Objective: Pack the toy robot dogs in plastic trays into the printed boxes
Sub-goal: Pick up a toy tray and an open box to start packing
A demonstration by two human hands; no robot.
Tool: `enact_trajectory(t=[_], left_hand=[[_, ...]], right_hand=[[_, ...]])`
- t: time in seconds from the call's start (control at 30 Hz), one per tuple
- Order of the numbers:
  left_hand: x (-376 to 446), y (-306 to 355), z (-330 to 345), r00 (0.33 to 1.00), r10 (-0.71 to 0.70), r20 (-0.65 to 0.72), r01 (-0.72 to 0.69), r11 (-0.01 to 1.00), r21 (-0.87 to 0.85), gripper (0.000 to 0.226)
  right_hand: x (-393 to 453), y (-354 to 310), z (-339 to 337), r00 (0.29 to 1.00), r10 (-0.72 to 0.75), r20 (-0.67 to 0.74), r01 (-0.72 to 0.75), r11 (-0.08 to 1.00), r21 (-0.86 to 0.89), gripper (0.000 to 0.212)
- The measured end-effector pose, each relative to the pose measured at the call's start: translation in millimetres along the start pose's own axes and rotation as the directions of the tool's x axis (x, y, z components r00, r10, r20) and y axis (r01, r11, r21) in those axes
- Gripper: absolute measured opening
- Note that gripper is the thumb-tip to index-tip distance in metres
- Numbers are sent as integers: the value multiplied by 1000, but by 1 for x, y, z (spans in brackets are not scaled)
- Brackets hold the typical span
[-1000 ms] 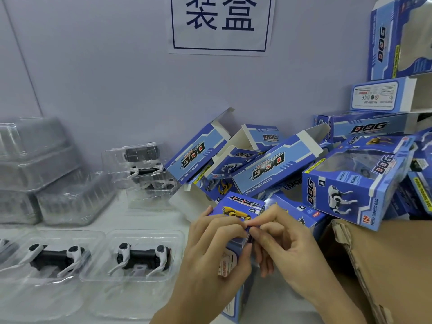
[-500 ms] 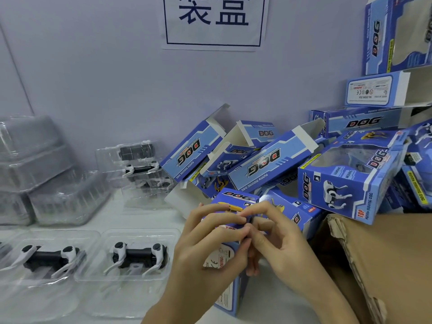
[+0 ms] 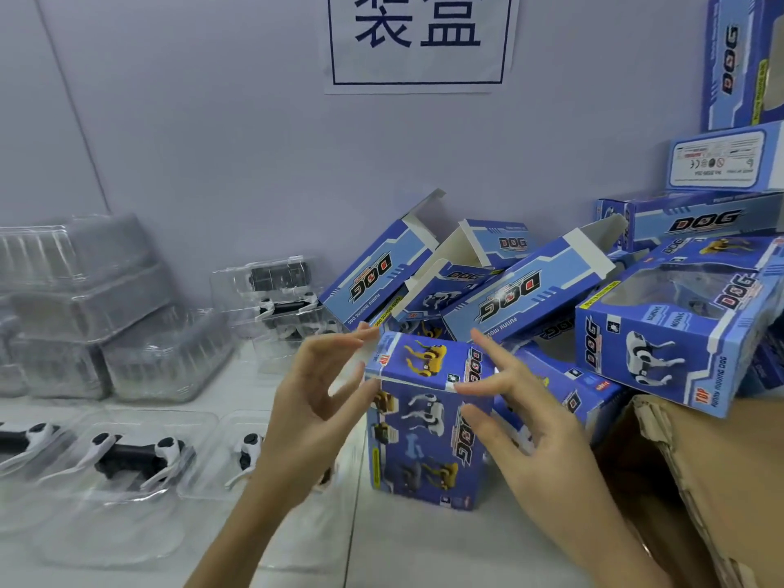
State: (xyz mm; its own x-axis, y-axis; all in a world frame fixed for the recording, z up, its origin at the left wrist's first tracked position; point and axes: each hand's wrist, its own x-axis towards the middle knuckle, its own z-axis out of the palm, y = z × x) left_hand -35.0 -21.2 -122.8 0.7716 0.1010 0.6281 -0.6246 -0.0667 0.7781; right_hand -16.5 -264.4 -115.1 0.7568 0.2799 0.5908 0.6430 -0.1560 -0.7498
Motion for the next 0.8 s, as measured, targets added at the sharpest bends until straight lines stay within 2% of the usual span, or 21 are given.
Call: enact_trajectory(t=[0.1,0.2,0.3,0.37,0.47,0.53,0.63,0.73,0.8], left_hand=[[-2,-4,11,975,-56,-217,68,997,48,22],[-6,-6,18,957,-66,-282,84,995,52,14],[-10,-9,23,939,-47,-341,61,998,32,14],[-13,-10,27,936,9,-351,23,996,87,17],[-14,-8,31,934,164,-319,-80,962,260,24],[-14,-8,33,928,215,-303,-109,937,331,26],[-14,-10,34,928,225,-298,-108,926,363,21],[-14,-10,33,943,155,-295,-66,954,292,17],[-14,-7,31,954,120,-275,-49,967,251,19]], right_hand=[[1,5,5,998,12,-59,-14,999,-31,20],[9,2,8,988,-31,-149,22,998,-61,26],[23,0,13,982,-131,-139,96,968,-232,19],[30,-2,17,997,-32,-70,16,978,-208,24],[39,-1,18,1000,-15,4,16,945,-327,33],[44,-4,14,999,11,35,1,944,-329,33],[51,-8,6,994,48,93,-14,942,-336,34],[55,-18,2,982,108,153,-45,929,-368,29],[64,-28,2,971,112,213,12,862,-507,23]])
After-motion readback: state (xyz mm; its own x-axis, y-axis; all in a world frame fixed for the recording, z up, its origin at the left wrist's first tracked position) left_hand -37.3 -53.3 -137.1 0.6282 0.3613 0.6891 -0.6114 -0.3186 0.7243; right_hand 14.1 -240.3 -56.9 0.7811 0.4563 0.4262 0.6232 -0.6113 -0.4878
